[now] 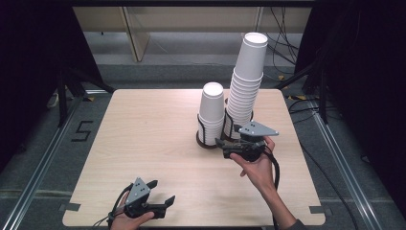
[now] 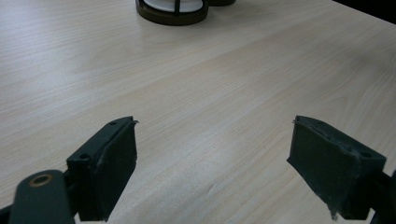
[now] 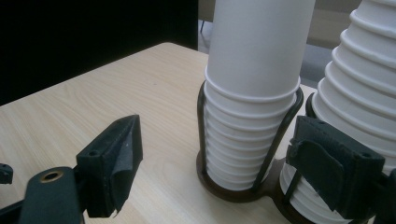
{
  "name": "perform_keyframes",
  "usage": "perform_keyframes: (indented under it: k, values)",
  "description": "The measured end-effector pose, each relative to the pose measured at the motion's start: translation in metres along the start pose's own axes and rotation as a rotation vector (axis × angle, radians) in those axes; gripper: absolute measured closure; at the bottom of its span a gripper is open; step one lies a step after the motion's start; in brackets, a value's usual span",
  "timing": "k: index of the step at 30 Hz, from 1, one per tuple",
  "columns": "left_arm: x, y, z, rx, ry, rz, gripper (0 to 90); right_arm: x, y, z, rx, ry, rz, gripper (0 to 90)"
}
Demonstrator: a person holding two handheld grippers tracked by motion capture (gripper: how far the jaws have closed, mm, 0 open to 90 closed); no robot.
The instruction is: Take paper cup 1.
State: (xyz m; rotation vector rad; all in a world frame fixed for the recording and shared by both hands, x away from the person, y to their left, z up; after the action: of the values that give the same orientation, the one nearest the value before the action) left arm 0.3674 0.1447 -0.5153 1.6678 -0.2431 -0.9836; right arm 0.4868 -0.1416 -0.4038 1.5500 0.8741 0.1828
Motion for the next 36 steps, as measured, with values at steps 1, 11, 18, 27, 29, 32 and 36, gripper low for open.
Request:
perform_keyframes:
  k: [1,11,18,27,29,32,36]
  values:
    - [0.000,0.000,0.000,0.002,-0.003,-0.001,14.6,0.001,0.000,0.001,-0.003,0.003,0.003,18.1]
    - [0.001,0.000,0.000,0.006,-0.006,-0.001,14.6,0.002,0.005,0.006,-0.003,-0.006,0.012,18.1]
    - [0.001,0.000,0.001,0.008,-0.012,-0.002,14.6,0.006,0.011,0.007,0.007,0.000,0.015,17.8]
    - [0.001,-0.001,0.001,0.003,-0.015,-0.001,14.6,0.018,0.017,0.010,0.018,-0.012,0.024,17.8]
    - [0.001,-0.001,0.001,0.004,-0.007,-0.003,14.6,0.022,0.022,0.010,0.020,-0.013,0.027,17.7]
    - [0.000,-0.001,0.001,0.004,-0.005,-0.011,14.6,0.024,0.026,0.009,0.030,-0.009,0.031,17.3]
    - [0.001,-0.001,0.001,0.005,-0.005,-0.015,14.6,0.030,0.034,0.009,0.035,-0.018,0.049,17.2]
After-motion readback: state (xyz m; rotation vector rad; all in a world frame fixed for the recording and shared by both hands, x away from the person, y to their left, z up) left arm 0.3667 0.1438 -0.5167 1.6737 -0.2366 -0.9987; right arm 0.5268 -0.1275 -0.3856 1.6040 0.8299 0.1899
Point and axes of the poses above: each handheld gripper's, and its own axes: x roughly forward along the jaws, y roughly out of its top, z roughly to its right, the point moved 4 cm from there along x, roughly forward along the jaws, and after that the axes turned 11 degrees about x, right-handed, at the moved point
